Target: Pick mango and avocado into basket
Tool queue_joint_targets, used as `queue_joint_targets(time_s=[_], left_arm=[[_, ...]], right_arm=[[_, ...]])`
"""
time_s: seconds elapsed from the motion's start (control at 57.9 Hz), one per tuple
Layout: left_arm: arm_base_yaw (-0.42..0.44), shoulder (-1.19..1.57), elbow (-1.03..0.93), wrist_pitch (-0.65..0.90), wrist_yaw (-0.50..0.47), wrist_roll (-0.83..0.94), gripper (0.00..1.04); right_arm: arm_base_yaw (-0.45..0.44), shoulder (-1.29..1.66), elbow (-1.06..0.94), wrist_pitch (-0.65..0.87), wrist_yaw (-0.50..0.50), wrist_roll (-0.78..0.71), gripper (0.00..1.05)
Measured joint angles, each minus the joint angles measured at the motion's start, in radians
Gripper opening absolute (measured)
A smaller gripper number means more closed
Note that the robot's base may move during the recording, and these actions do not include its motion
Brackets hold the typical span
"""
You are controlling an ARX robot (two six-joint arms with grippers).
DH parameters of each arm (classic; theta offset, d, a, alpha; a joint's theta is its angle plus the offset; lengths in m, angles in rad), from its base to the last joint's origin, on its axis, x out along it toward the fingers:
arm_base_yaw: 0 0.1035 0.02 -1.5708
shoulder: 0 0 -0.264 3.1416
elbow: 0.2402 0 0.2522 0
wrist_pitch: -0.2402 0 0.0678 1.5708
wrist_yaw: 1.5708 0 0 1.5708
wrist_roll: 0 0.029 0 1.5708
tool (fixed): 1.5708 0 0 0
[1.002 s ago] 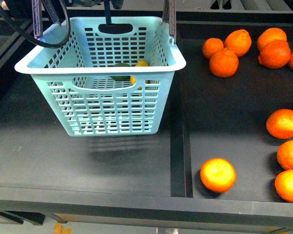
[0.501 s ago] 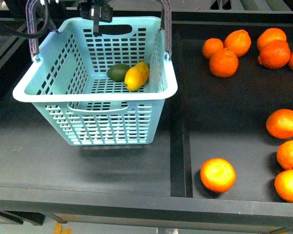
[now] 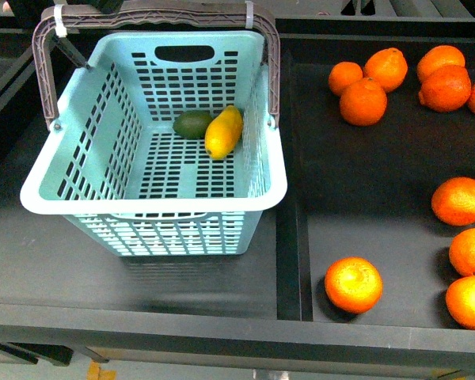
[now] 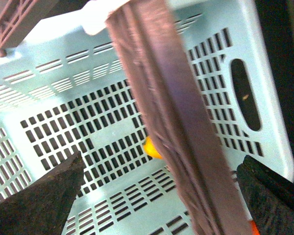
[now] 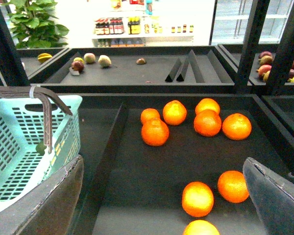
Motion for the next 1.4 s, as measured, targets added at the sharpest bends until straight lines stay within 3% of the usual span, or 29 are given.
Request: queue_joint_targets(time_s=[0.052,0.121,0.138,0.207,0.276,0.346,0.449,0.933,0.985,1.4], left_arm=[[0.008,-0.101,-0.187,0.258,0.04,0.224,0.78],[0.039,-0.261,-0.526,0.735,0.087,0.629,0.63],[0.041,-0.269,-0.547,0.766,0.089,0.653,0.62],[0.085,-0.362,-0.811,1.211,0.117,0.927,0.47],[0.126,-0.434,-0.984,1.415,0.135,1.054,0.35],[0.161,-0.52,-1.143,1.5,0.161,1.124,0.19],[0.183,-0.606,-1.291,1.542,0.203,1.162,0.02],[0.313,-1.043,-1.735,1.538,0.327,1.188,0.02],[0.356,-1.061,-1.778,1.564,0.387,1.19,0.02],[0.384,-1.451,-1.868,1.261,0.399,1.191,0.02]], right_arm=[[0.0,0.0,0.0,0.0,0.0,0.0,0.96],[0.0,0.0,0.0,0.0,0.003,0.0,0.96],[0.0,0.0,0.0,0.0,0.003,0.0,0.96],[0.0,0.0,0.0,0.0,0.002,0.0,0.96],[0.0,0.0,0.0,0.0,0.002,0.0,0.96],[0.0,0.0,0.0,0.0,0.002,0.0,0.96],[0.0,0.0,0.0,0.0,0.002,0.0,0.96],[0.0,0.0,0.0,0.0,0.002,0.0,0.96],[0.0,0.0,0.0,0.0,0.002,0.0,0.96],[0.0,0.0,0.0,0.0,0.002,0.0,0.96]])
